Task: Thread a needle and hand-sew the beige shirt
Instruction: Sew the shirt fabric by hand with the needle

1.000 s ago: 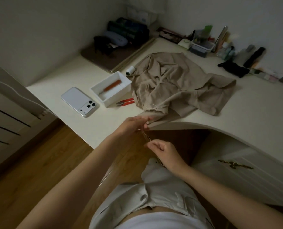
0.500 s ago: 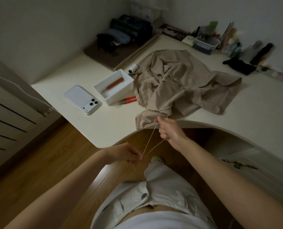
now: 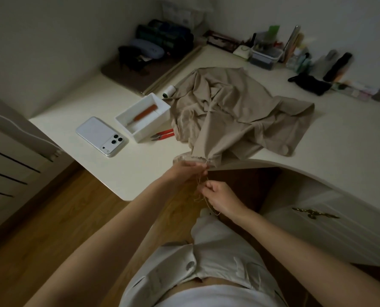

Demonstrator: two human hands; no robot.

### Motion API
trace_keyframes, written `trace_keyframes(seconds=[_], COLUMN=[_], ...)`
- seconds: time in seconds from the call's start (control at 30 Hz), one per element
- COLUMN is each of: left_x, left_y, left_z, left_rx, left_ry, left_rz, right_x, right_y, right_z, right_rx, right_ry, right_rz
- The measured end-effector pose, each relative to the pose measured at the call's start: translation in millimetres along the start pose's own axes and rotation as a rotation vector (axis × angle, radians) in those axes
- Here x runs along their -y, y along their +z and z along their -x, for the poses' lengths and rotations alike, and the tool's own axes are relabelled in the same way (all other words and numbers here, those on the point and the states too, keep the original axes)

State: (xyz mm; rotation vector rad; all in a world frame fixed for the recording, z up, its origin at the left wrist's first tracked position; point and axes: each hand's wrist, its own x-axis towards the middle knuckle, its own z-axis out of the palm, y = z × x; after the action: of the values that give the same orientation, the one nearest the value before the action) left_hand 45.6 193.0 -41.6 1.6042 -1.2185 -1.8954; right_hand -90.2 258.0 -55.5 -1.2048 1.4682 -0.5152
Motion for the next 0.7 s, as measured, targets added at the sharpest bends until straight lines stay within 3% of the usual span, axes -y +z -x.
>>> trace_keyframes(seconds=[0.23, 0.4, 0.7], left_x=[1.7, -0.1, 0.8], left_y=[-1.0, -1.0, -20.6], left_z=[7.4, 10.6, 9.8], left_rx=[-0.072, -0.087, -0.13], left_ry=[0.048, 0.051, 0.031], left_rz=[-0.077, -0.115, -0.209], right_x=[4.1, 11.8, 22.6], right_y=[-31.9, -38.9, -60.8], right_z=[-15.2, -39.1, -56.4], right_rx=[-0.355, -0.264, -0.364], right_ry=[-0.181, -0.25, -0.313], right_rz=[0.049, 0.276, 0.409])
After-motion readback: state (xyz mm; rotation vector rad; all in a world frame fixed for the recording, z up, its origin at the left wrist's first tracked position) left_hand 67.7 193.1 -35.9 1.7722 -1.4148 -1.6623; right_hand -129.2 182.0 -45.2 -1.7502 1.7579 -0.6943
